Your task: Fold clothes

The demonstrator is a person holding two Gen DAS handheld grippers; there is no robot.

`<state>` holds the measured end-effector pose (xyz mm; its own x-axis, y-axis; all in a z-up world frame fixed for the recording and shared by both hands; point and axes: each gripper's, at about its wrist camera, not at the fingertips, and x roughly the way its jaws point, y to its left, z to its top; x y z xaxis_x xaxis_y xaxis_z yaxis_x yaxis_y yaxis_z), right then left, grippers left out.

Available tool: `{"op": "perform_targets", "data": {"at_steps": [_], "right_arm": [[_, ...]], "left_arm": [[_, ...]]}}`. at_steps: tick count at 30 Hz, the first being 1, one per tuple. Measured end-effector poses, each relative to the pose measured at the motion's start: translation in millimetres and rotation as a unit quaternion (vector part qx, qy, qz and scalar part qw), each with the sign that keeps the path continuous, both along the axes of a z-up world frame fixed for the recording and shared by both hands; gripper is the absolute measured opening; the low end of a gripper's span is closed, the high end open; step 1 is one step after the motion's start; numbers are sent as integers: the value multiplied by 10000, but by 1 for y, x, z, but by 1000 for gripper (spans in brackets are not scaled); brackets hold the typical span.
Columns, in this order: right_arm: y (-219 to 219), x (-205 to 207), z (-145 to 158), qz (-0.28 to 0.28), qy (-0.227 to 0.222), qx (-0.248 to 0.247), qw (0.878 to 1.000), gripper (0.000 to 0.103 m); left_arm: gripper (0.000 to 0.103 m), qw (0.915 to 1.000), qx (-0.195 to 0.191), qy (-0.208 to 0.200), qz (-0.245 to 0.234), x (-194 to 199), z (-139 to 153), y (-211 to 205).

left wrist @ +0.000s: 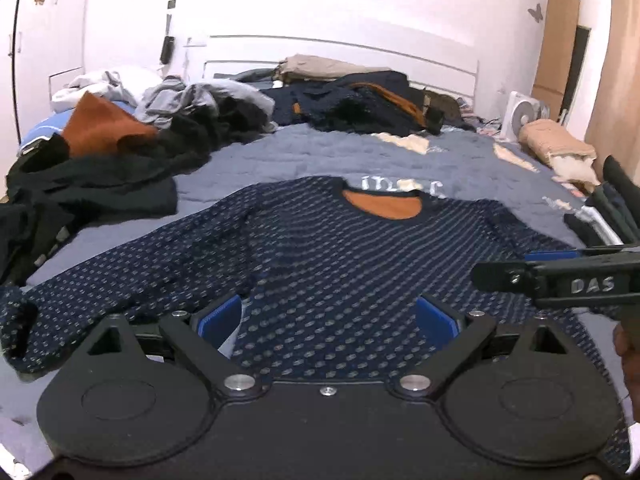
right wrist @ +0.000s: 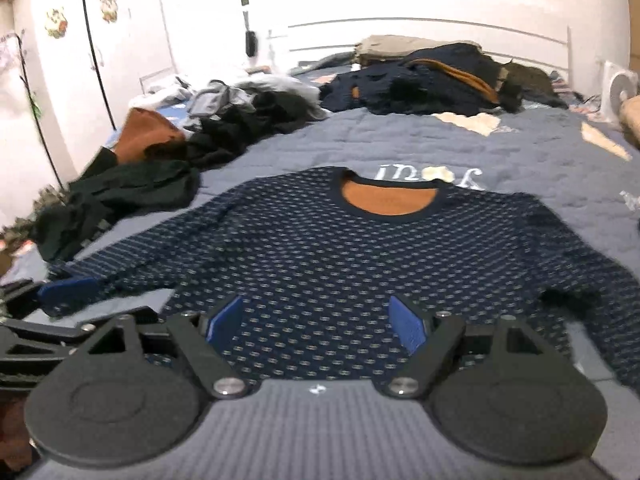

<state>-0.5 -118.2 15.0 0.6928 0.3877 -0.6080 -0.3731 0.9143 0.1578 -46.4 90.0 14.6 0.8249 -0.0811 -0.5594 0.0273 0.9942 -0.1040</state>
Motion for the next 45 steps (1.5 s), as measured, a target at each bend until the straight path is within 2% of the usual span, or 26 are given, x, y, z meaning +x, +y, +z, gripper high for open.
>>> {"op": "perform_targets", "data": {"at_steps": [8, 15, 36, 41, 45], "right_arm": [[9, -2, -17, 107, 195, 105, 9997, 79], [18, -11, -8, 204, 63, 140, 9997, 79], [29, -16, -7, 282, 42, 77, 9996, 79], [29, -16, -7, 275, 65, 125, 9995, 79], [26, -15, -7, 236, 98, 237, 9994, 79]], "left_arm": [[94, 9992, 313, 143, 203, -18, -15, 26], [94, 9985, 212, 102, 501, -24, -9, 44], [94, 9924, 92, -20, 1228, -23, 1, 77], [94, 9886, -222, -26, 1489, -23, 0, 93], [94, 9784, -679, -43, 1950, -24, 0, 118]]}}
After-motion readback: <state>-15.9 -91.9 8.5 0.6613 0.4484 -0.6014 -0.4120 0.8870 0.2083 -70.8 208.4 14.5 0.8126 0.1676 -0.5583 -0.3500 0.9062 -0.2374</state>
